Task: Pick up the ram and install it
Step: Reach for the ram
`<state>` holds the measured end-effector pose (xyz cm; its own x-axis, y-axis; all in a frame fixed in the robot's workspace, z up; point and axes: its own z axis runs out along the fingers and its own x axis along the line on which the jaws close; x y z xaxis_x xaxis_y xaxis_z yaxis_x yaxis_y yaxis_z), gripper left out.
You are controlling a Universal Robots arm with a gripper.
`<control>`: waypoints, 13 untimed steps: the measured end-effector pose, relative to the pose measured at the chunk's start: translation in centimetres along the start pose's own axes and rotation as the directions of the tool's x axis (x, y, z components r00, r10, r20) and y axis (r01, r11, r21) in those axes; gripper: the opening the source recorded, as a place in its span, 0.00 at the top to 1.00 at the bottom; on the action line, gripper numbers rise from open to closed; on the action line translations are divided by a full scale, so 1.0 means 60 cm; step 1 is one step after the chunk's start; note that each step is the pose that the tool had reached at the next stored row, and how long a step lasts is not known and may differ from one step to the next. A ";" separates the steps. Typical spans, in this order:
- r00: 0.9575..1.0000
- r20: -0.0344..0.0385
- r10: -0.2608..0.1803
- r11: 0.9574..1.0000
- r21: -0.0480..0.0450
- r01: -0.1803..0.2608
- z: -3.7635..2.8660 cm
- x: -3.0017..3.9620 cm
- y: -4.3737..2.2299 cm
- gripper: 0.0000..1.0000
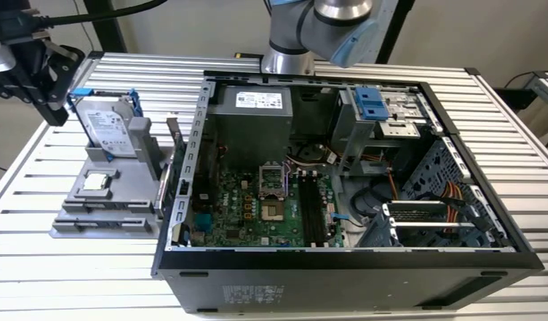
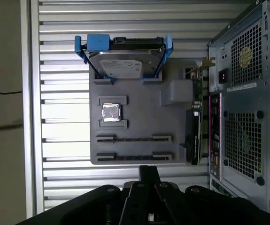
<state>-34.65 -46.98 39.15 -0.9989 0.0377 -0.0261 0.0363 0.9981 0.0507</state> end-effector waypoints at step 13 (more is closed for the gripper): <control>1.000 -0.001 -0.015 1.000 -0.001 0.015 0.000 0.001 -0.021 1.00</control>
<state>-34.77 -48.23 39.08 -0.9994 0.0231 -0.0263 0.0218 0.9985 0.0511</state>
